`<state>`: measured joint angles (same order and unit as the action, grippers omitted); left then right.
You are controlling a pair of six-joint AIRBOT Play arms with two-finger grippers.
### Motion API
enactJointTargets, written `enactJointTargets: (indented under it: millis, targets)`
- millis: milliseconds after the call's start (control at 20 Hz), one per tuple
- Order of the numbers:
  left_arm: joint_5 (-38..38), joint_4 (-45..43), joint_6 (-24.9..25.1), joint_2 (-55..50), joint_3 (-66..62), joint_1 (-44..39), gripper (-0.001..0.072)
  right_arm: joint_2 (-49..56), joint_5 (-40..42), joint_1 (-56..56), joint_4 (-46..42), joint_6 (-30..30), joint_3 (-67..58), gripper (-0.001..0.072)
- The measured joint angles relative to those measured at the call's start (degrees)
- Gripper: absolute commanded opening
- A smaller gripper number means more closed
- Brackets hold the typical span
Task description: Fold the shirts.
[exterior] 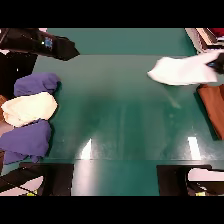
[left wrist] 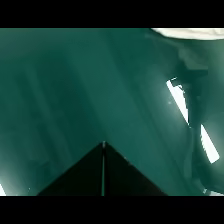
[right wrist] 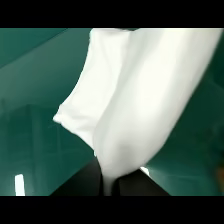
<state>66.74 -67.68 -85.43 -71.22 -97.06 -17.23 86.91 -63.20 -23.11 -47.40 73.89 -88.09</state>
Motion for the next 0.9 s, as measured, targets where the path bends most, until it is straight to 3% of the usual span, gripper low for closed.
enactJointTargets:
  millis: [350, 700, 900]
  targets:
    - [-3.0, 0.1, -0.1, 0.0, 0.0, -3.6, 0.0029, 0.8, 0.0, -13.2, 3.4, -1.7, -0.8, 0.0014]
    - [-3.0, 0.2, -0.2, 0.0, 1.3, -4.1, 0.0028, 0.9, -4.3, -15.5, 5.2, -2.0, -13.8, 0.0015]
    - [-2.9, 0.2, -0.2, 0.0, 2.9, -4.1, 0.0028, 0.8, -9.0, -15.6, 1.4, -0.4, -21.2, 0.0015]
